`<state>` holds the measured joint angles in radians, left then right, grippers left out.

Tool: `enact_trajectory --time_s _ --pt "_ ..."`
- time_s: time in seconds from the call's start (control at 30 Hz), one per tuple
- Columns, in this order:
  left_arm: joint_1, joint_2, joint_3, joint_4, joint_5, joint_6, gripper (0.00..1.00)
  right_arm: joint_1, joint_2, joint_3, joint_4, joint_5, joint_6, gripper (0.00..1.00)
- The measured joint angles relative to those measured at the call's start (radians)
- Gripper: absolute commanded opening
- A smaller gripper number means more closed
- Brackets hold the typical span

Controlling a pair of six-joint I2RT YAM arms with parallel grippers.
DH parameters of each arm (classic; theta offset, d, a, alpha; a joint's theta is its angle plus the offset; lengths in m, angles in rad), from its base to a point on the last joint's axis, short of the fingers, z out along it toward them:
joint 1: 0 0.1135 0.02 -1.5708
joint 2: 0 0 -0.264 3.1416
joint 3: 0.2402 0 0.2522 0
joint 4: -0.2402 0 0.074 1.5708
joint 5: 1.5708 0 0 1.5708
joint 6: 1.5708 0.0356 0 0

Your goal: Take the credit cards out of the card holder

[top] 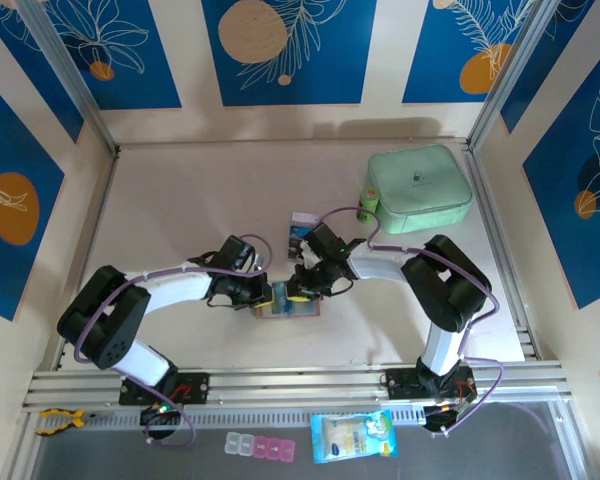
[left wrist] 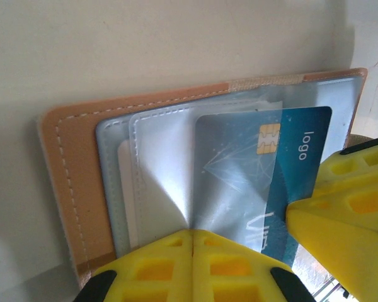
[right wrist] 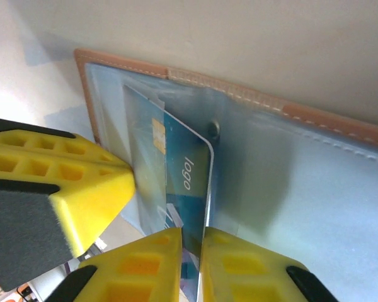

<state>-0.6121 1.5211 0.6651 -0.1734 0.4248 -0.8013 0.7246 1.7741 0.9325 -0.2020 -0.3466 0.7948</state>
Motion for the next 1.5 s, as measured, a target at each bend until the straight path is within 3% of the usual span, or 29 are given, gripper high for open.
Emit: enact_trajectory --time_s 0.4,0.93,1.2,1.5 --pt "0.0 0.0 0.0 0.001 -0.003 0.0 0.01 -0.016 -0.047 -0.019 -0.003 -0.002 -0.008 0.06" --pt "0.0 0.0 0.0 0.002 -0.003 0.0 0.03 -0.042 -0.15 -0.007 -0.189 0.083 -0.129 0.01" --pt "0.0 0.0 0.0 0.006 -0.003 0.0 0.04 -0.064 -0.174 0.107 -0.346 0.113 -0.364 0.0" --pt "0.0 -0.001 0.0 0.01 -0.003 0.0 0.05 -0.067 -0.109 0.283 -0.597 0.19 -0.772 0.0"
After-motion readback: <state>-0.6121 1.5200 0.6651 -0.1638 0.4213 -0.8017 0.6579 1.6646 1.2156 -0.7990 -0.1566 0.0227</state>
